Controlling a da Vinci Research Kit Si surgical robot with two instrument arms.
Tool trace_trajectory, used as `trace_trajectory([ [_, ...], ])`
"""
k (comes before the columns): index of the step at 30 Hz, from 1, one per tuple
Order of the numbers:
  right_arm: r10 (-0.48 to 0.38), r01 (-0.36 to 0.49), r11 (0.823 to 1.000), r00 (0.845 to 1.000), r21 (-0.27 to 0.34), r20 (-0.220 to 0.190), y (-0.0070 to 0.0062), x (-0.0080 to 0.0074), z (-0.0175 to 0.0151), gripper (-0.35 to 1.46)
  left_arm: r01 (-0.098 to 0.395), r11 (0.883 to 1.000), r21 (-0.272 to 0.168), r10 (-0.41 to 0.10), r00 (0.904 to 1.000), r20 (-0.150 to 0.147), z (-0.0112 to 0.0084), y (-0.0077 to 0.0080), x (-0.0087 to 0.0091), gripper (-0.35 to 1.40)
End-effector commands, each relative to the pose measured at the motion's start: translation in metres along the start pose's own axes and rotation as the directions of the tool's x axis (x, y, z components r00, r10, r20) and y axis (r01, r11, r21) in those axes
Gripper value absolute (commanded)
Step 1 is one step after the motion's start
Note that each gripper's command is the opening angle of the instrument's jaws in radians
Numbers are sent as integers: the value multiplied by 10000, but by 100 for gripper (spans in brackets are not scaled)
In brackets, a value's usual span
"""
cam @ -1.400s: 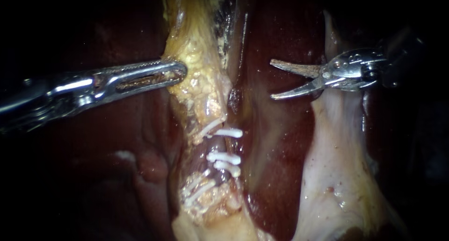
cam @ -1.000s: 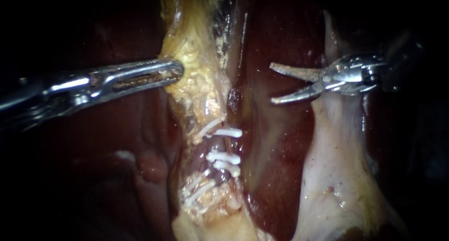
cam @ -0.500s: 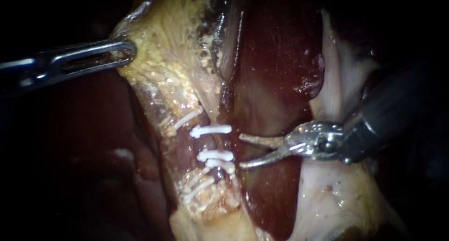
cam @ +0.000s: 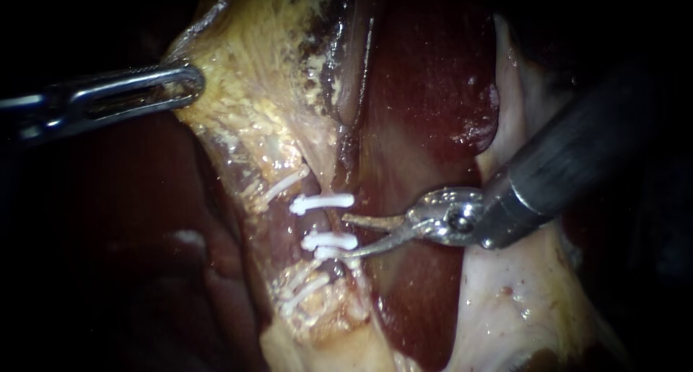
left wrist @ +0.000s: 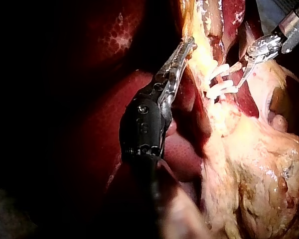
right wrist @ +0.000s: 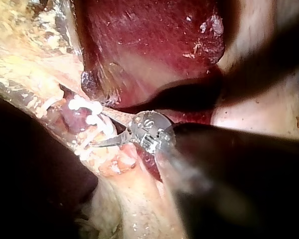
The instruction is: Go to the cutting position right tube
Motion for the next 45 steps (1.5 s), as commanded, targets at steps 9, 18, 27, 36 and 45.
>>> trace_trajectory([
  [9,-10,10,10000,10000,2,0,6,10,12,134,-2,10000,-10,2,10000,3,0,0,0,-35],
  [18,-364,351,9982,9990,488,254,5,13,22,125,-6,10000,-3,6,10000,2,1,2,1,-35],
  [27,-568,566,9951,9984,813,2,7,25,41,117,-21,10000,-4,21,10000,9,2,4,4,-35],
  [36,-355,364,9956,9993,867,-118,14,29,51,115,-20,10000,-9,20,10000,10,3,4,4,-35],
  [45,-311,322,9956,9994,884,-135,20,29,53,114,-20,10000,-9,20,10000,10,3,4,4,-35],
])
